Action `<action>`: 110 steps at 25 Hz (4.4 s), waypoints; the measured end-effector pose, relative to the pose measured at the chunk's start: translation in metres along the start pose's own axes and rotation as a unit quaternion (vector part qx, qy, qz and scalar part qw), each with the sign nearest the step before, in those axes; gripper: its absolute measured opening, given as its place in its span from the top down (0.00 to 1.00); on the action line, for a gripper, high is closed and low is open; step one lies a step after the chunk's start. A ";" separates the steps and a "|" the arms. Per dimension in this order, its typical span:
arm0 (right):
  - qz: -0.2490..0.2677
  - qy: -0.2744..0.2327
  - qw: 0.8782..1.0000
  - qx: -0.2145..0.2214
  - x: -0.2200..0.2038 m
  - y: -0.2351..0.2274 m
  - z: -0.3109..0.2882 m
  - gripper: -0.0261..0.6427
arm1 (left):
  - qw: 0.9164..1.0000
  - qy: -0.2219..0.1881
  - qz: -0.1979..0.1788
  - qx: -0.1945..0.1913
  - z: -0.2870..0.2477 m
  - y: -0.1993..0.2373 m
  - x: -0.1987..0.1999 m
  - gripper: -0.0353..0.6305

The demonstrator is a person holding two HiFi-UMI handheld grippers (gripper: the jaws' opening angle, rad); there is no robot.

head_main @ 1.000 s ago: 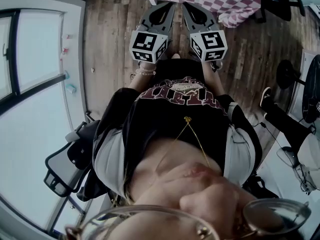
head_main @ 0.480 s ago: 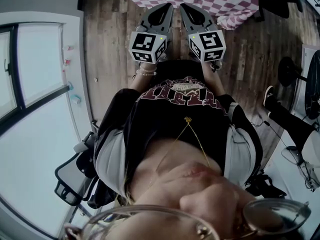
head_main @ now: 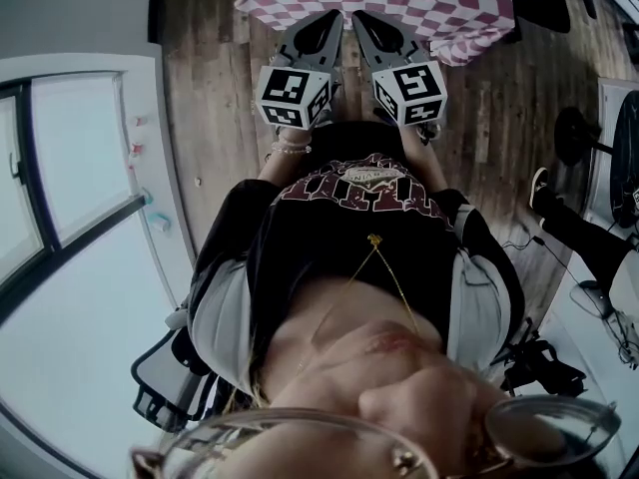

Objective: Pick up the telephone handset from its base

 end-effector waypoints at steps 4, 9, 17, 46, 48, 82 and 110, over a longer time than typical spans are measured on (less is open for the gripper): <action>0.002 0.001 1.000 -0.015 0.006 -0.005 -0.019 0.94 | 1.000 0.004 0.003 -0.011 -0.009 0.021 0.001 0.93; -0.001 0.001 1.000 -0.031 0.008 -0.010 -0.040 0.94 | 1.000 0.003 0.005 -0.027 -0.018 0.041 0.004 0.93; -0.013 0.005 0.999 -0.044 0.008 -0.006 -0.072 0.94 | 0.999 0.014 0.008 -0.041 -0.022 0.072 0.000 0.93; -0.034 0.021 0.999 -0.010 0.019 -0.083 -0.162 0.94 | 0.999 0.038 0.025 -0.013 -0.118 0.132 0.013 0.93; -0.039 0.022 0.999 -0.004 0.020 -0.090 -0.167 0.94 | 0.999 0.038 0.025 -0.009 -0.125 0.135 0.016 0.93; -0.040 0.041 0.998 0.021 0.020 -0.187 -0.215 0.94 | 0.998 0.054 0.032 0.008 -0.231 0.158 0.018 0.93; -0.119 0.065 0.967 -0.215 0.010 -0.203 -0.290 0.94 | 0.962 0.131 0.019 -0.238 -0.292 0.245 0.005 0.93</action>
Point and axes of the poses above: the fingertips, and each gripper's own axes: z backward along the fingers, y to its left, x out of its top, the point moved 3 cm from there along z, backward along the fingers, and after that the axes turned 1 degree about -z, right-handed, at the moved point
